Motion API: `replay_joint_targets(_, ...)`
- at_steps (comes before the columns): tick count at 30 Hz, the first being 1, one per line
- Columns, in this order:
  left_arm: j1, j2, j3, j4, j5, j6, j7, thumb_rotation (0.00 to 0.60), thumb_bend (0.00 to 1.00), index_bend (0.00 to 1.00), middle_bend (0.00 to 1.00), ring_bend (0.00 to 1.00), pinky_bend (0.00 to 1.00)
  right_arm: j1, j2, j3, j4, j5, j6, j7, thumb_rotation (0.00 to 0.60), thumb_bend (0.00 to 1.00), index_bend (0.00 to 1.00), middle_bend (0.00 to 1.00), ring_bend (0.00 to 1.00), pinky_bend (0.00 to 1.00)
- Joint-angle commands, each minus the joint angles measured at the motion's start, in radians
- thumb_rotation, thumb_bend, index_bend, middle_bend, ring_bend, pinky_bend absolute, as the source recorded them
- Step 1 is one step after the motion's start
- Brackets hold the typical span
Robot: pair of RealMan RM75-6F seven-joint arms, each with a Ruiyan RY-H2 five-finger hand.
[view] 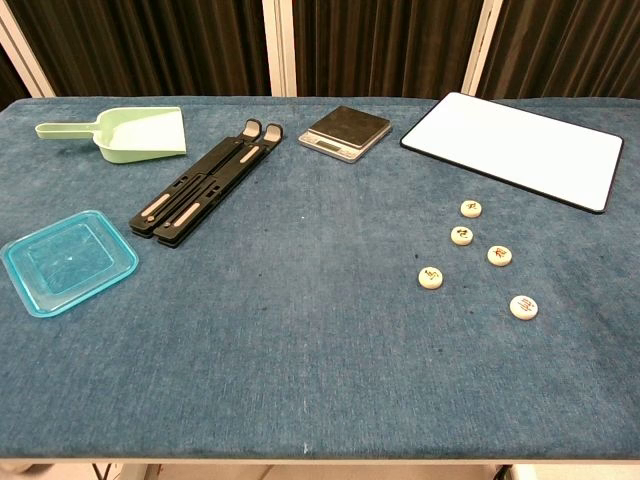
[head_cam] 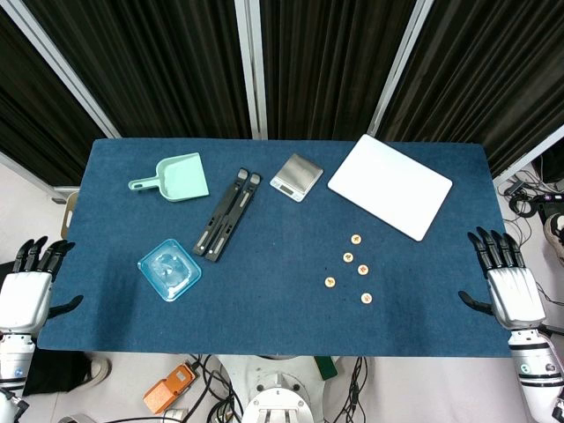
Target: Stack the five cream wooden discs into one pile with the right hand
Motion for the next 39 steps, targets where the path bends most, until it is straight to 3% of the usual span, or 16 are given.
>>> replay_joint_targets(1, 0.000, -0.003, 0.001, 0.002, -0.002, -0.004, -0.001, 0.600, 0.08, 0.17, 0.14, 0.04, 0.00, 0.007, -0.003, -0.004, 0.000, -0.001, -0.015, -0.002, 0.600, 0.24, 0.10, 0.08, 0.00, 0.02)
replay_joint_targets(7, 0.000, -0.010, 0.000, 0.007, 0.003, 0.004, -0.002, 0.600, 0.08, 0.17, 0.14, 0.04, 0.00, 0.055, -0.030, -0.021, 0.000, -0.041, -0.084, -0.002, 0.600, 0.24, 0.13, 0.08, 0.00, 0.03)
replay_joint_targets(10, 0.001, -0.013, 0.000, 0.007, 0.009, 0.011, -0.004, 0.600, 0.08, 0.17, 0.14, 0.04, 0.00, 0.108, -0.054, -0.054, 0.009, -0.086, -0.177, -0.007, 0.600, 0.24, 0.15, 0.08, 0.00, 0.04)
replay_joint_targets(16, 0.007, -0.021, 0.005, 0.016, 0.008, 0.014, -0.013, 0.600, 0.08, 0.17, 0.14, 0.04, 0.00, 0.191, -0.139, -0.088, 0.078, -0.115, -0.324, -0.038, 0.600, 0.31, 0.30, 0.07, 0.00, 0.05)
replay_joint_targets(21, 0.015, -0.027, 0.008, 0.030, 0.003, 0.018, -0.024, 0.600, 0.08, 0.17, 0.14, 0.04, 0.00, 0.220, -0.226, -0.092, 0.160, -0.140, -0.331, -0.008, 0.600, 0.38, 0.40, 0.05, 0.00, 0.05)
replay_joint_targets(39, 0.016, -0.045, 0.007, 0.075, -0.002, 0.008, -0.050, 0.600, 0.08, 0.17, 0.14, 0.04, 0.00, 0.273, -0.356, -0.115, 0.296, -0.132, -0.363, 0.017, 0.600, 0.47, 0.47, 0.05, 0.00, 0.05)
